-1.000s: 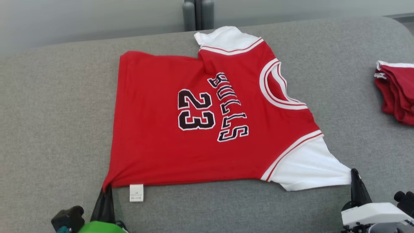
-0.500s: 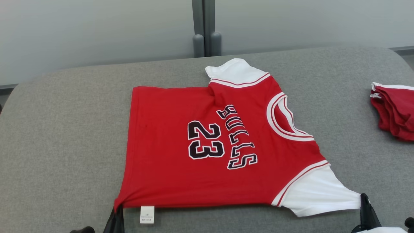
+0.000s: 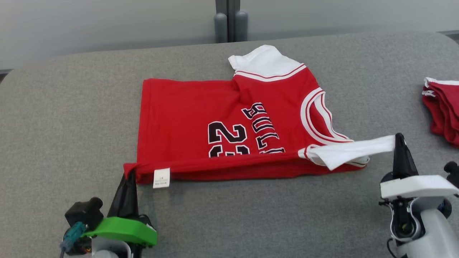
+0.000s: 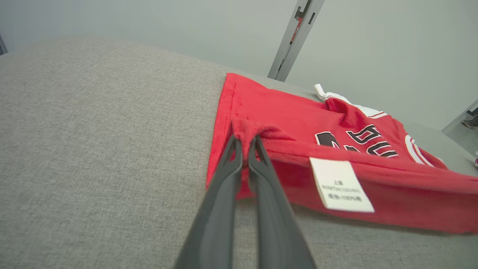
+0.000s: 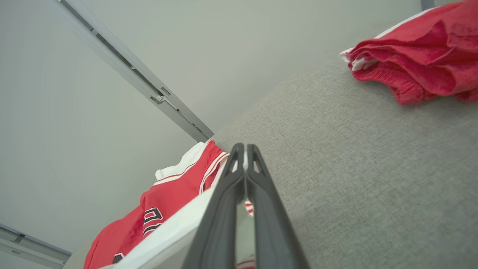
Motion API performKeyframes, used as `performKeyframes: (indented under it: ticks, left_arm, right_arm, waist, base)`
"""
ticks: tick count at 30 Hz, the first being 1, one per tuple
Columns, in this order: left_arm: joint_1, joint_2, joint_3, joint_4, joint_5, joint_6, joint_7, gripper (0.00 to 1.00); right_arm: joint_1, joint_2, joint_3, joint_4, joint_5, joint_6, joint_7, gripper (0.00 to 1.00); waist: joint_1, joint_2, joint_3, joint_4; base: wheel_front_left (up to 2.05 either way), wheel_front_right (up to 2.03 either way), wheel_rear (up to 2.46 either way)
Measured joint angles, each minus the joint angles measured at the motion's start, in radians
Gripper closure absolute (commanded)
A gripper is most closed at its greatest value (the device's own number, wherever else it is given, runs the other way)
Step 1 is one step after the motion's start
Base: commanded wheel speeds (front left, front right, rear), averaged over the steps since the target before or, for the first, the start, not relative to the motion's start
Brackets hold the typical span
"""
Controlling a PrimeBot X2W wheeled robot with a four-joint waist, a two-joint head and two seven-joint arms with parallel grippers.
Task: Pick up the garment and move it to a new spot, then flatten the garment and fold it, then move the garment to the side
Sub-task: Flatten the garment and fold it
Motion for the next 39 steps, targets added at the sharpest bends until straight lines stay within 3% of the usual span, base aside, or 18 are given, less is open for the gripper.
performKeyframes:
  ticks: [15, 16, 17, 18, 21, 24, 31, 39]
  left_arm:
    - [-0.254, 0.01, -0.047, 0.146, -0.005, 0.0, 0.0, 1.0]
    - [-0.262, 0.01, -0.046, 0.161, -0.005, 0.0, 0.0, 0.96]
    - [-0.269, 0.01, -0.041, 0.186, -0.011, 0.0, 0.0, 0.0]
    - [-0.271, 0.01, -0.032, 0.195, -0.009, 0.0, 0.0, 0.0]
    - [-0.281, 0.01, -0.01, 0.187, 0.003, 0.0, 0.0, 0.0]
    - [-0.275, 0.007, 0.013, 0.152, 0.021, 0.0, 0.0, 0.0]
    - [-0.22, 0.004, -0.01, 0.139, 0.04, 0.0, 0.0, 0.0]
    - [-0.226, 0.002, -0.015, 0.195, 0.054, 0.0, -0.001, 0.0]
  right_arm:
    - [-0.347, -0.011, -0.009, 0.209, -0.172, 0.0, 0.006, 1.0]
    - [-0.356, -0.01, -0.011, 0.22, -0.176, 0.0, 0.005, 1.0]
    - [-0.363, -0.01, -0.01, 0.229, -0.191, 0.0, 0.001, 0.43]
    - [-0.366, -0.011, 0.001, 0.233, -0.213, 0.0, -0.002, 0.0]
    - [-0.366, -0.013, 0.017, 0.221, -0.269, 0.0, -0.007, 0.0]
    - [-0.342, -0.026, -0.002, 0.124, -0.355, 0.0, -0.008, 0.0]
    - [-0.169, -0.012, -0.005, -0.014, -0.495, 0.0, -0.008, 0.0]
    - [-0.069, 0.002, -0.001, -0.005, -0.578, 0.0, -0.008, 0.0]
  waist:
    - [0.0, 0.0, 0.159, 0.017]
    - [0.0, 0.0, 0.166, 0.018]
    - [0.0, 0.0, 0.174, 0.019]
    - [0.0, 0.0, 0.181, 0.02]
    - [0.0, 0.0, 0.196, 0.02]
    - [0.0, 0.0, 0.206, 0.019]
    - [0.0, 0.0, 0.215, 0.022]
    - [0.0, 0.0, 0.225, 0.018]
  base:
    - [0.0, 0.0, 0.0]
    - [0.0, 0.0, 0.0]
    - [0.0, 0.0, 0.0]
    - [0.0, 0.0, 0.0]
    - [0.0, 0.0, 0.0]
    - [0.0, 0.0, 0.0]
    - [0.0, 0.0, 0.0]
    - [0.0, 0.0, 0.0]
